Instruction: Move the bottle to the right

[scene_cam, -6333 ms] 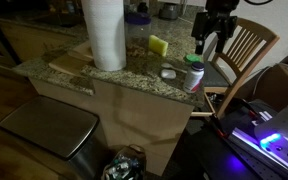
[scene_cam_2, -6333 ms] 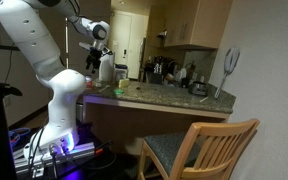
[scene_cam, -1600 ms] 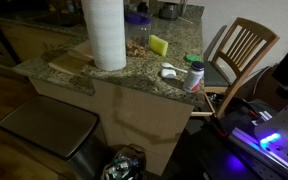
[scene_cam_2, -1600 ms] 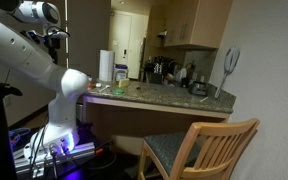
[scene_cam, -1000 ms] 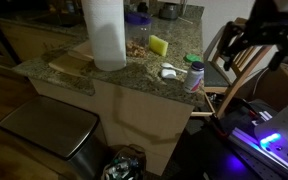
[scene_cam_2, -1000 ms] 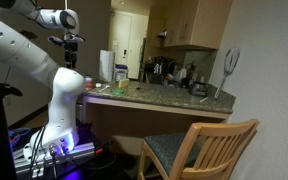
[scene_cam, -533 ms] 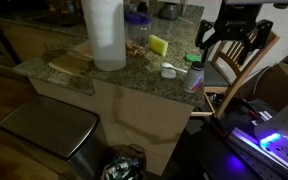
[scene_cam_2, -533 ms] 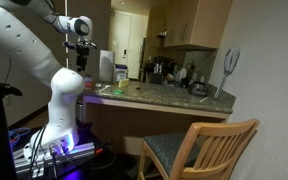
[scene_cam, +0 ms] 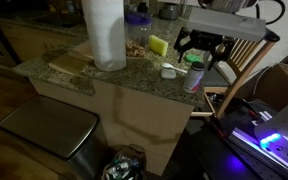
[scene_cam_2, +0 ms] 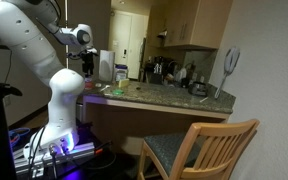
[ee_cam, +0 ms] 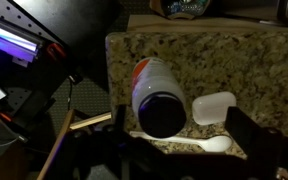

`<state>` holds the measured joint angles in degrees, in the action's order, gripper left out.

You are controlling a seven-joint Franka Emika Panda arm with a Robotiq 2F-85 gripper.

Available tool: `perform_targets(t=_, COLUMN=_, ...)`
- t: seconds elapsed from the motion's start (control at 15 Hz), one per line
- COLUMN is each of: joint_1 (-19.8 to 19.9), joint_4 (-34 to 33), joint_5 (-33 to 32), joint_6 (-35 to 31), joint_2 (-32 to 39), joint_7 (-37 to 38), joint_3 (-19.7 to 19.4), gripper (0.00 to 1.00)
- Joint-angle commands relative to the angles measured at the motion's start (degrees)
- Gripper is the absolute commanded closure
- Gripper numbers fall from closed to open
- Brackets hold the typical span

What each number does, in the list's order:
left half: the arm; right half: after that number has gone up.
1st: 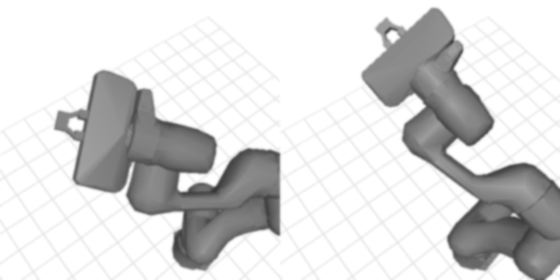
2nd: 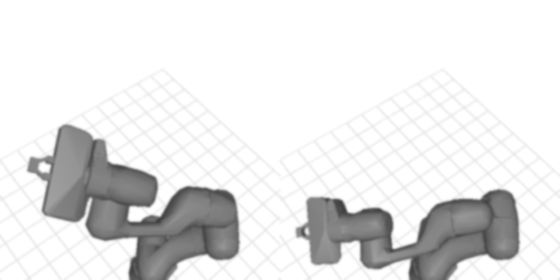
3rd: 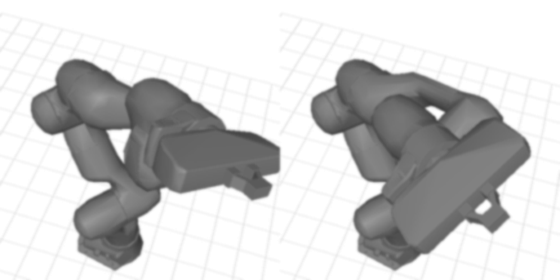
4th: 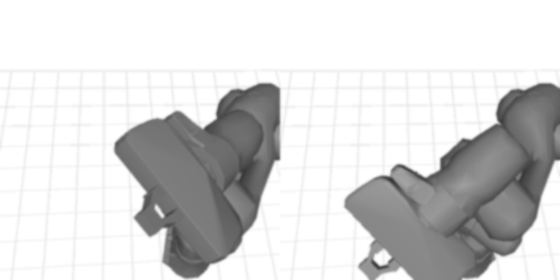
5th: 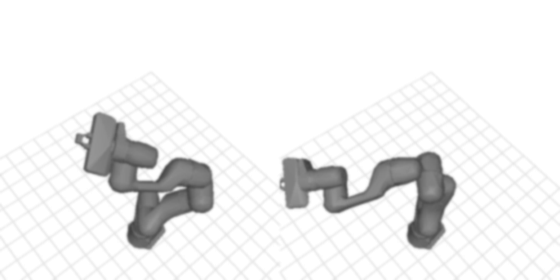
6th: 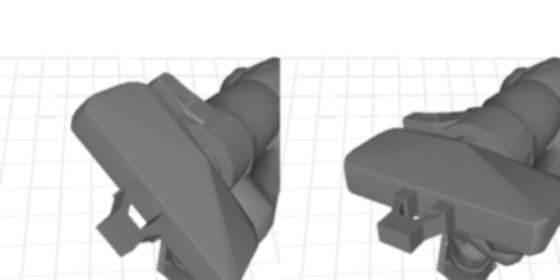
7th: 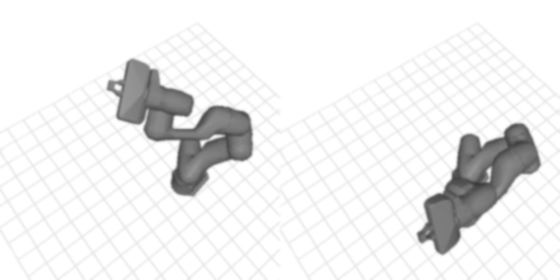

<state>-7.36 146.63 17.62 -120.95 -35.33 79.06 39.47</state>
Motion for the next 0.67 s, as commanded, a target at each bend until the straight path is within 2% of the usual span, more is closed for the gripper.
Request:
perform_targets(t=0.0, joint_1=-1.57, joint_4=-1.59, joint_5=-3.31, joint_6=3.16, joint_2=4.90, joint_7=5.04, joint_3=-1.19, gripper=0.00)
perform_targets(t=0.07, joint_1=-1.93, joint_4=-1.82, joint_5=-3.85, joint_6=4.33, joint_2=5.88, joint_7=6.14, joint_3=-1.52, gripper=0.00)
perform_targets(t=0.13, joint_1=-3.06, joint_4=-0.27, joint_5=-4.18, joint_6=1.36, joint_2=4.03, joint_7=5.37, joint_3=-2.48, gripper=0.00)
perform_targets(t=0.27, joint_1=-3.54, joint_4=-0.47, joint_5=-4.49, joint_6=2.27, joint_2=5.14, joint_7=6.49, joint_3=-2.69, gripper=0.00)
perform_targets(t=0.33, joint_1=-3.63, joint_4=-0.61, joint_5=-4.77, joint_6=2.04, joint_2=5.46, joint_7=6.84, joint_3=-2.84, gripper=0.25)
perform_targets(t=0.4, joint_1=-4.01, joint_4=-0.65, joint_5=-5.06, joint_6=1.63, joint_2=5.48, joint_7=7.16, joint_3=-3.15, gripper=0.26)
perform_targets(t=0.6, joint_1=-5.12, joint_4=-0.38, joint_5=-5.25, joint_6=0.41, joint_2=5.75, joint_7=8.20, joint_3=-3.92, gripper=0.47)
